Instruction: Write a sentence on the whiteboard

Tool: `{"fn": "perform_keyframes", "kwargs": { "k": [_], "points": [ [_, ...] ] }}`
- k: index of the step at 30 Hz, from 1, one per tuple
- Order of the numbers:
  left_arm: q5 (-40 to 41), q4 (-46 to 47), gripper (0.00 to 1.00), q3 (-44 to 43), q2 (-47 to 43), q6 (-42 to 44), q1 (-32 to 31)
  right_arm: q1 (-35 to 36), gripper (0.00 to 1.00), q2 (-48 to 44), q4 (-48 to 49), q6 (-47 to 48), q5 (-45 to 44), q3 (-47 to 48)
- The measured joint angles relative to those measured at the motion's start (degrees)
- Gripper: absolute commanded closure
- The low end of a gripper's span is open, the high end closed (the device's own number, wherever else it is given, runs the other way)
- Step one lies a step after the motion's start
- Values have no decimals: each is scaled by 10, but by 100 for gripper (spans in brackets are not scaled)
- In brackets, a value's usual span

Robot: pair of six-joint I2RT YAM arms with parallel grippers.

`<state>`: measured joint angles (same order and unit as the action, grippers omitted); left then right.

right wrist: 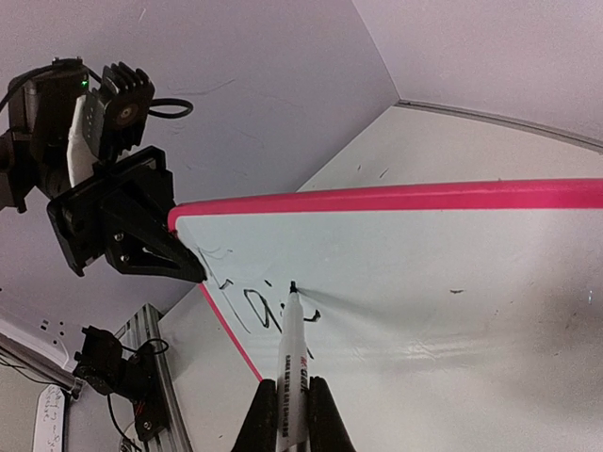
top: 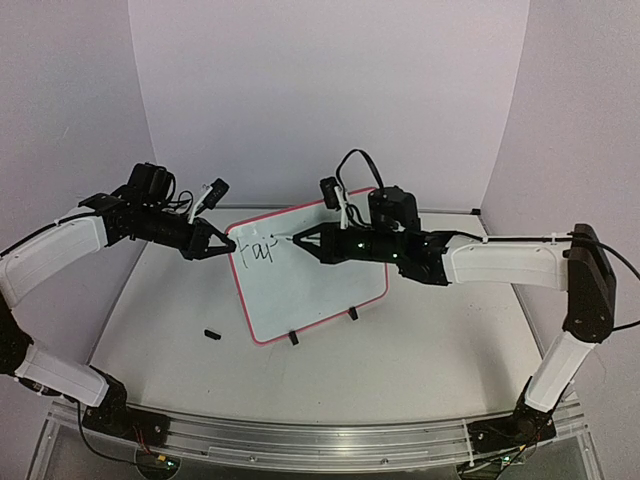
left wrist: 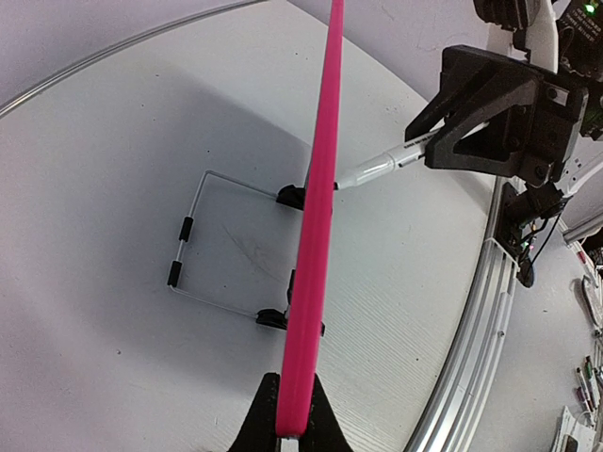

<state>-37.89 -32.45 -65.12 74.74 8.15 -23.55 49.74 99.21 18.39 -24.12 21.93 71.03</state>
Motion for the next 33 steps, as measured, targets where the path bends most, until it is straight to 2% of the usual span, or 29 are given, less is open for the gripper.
{"fn": "perform_keyframes", "kwargs": {
  "k": [25, 33],
  "points": [
    [0, 0, 100, 0, 0, -1, 0, 1, 100, 5, -19, -8, 9, -45],
    [0, 0, 100, 0, 0, 0, 0, 0, 100, -27, -30, -2, -14, -46]
  ]
}}
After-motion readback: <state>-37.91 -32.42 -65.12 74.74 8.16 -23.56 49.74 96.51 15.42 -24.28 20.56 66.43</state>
